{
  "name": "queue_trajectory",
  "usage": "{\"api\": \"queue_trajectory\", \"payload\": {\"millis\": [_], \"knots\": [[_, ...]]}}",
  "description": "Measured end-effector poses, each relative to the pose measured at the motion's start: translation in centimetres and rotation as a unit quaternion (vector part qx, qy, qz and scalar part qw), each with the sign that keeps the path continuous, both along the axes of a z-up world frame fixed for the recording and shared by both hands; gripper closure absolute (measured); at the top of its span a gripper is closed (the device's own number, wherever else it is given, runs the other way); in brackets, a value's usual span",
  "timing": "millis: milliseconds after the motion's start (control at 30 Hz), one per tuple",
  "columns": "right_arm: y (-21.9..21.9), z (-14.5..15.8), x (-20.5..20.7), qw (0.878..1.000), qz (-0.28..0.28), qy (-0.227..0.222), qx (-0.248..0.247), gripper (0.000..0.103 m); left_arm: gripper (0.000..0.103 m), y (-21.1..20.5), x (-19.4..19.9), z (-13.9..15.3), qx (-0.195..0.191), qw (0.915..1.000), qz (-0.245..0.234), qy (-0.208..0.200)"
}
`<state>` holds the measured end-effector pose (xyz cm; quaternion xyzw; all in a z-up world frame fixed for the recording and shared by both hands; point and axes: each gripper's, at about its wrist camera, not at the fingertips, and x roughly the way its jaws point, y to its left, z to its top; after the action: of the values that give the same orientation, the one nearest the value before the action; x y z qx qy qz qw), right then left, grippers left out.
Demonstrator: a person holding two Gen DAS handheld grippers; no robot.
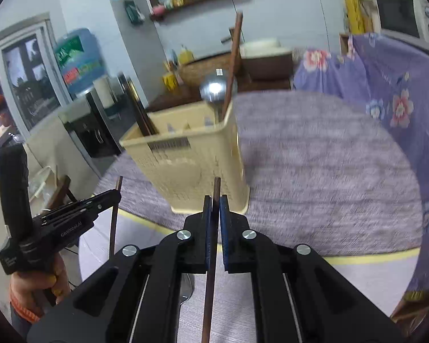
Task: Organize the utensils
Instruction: 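Lift and carry both wooden chopsticks over the holder with both tools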
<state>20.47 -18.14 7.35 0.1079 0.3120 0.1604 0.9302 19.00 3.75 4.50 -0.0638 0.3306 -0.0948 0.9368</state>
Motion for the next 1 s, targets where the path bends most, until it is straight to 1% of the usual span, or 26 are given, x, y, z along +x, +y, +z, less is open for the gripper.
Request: {"api": "queue_trajectory", "payload": {"millis": [100, 167, 300, 400, 567, 800, 1000], "knots": [[-1.1, 2.2, -0.7, 1.0, 0.006, -0.02, 0.006, 0.097, 0.095, 0.3, -0.7, 2.1, -0.008, 0.9997, -0.005, -0.022], [-1.8, 3.3, -0.9, 0.999, 0.005, -0.032, 0.006, 0.097, 0.095, 0.3, -1.1, 3.2, -0.005, 0.9993, -0.003, -0.036], [-2.6, 4.6, -1.1, 0.999, 0.005, -0.042, 0.01, 0.097, 0.095, 0.9, -1.3, 4.6, -0.011, 0.9987, -0.008, -0.049], [-2.5, 5.4, -1.5, 0.998, 0.008, -0.057, -0.001, 0.097, 0.095, 1.2, -1.3, 5.2, -0.012, 0.9984, -0.007, -0.056], [-2.2, 6.1, -1.9, 0.998, 0.014, -0.067, -0.012, 0.097, 0.095, 1.3, -1.3, 5.6, -0.016, 0.9981, -0.013, -0.058], [-2.4, 7.0, -2.1, 0.997, 0.019, -0.078, -0.01, 0.097, 0.095, 1.7, -1.8, 6.0, -0.015, 0.9974, -0.013, -0.069], [-1.9, 8.4, -1.9, 0.995, 0.039, -0.088, -0.009, 0.097, 0.095, 1.9, -2.1, 6.8, -0.018, 0.9967, -0.017, -0.077]]}}
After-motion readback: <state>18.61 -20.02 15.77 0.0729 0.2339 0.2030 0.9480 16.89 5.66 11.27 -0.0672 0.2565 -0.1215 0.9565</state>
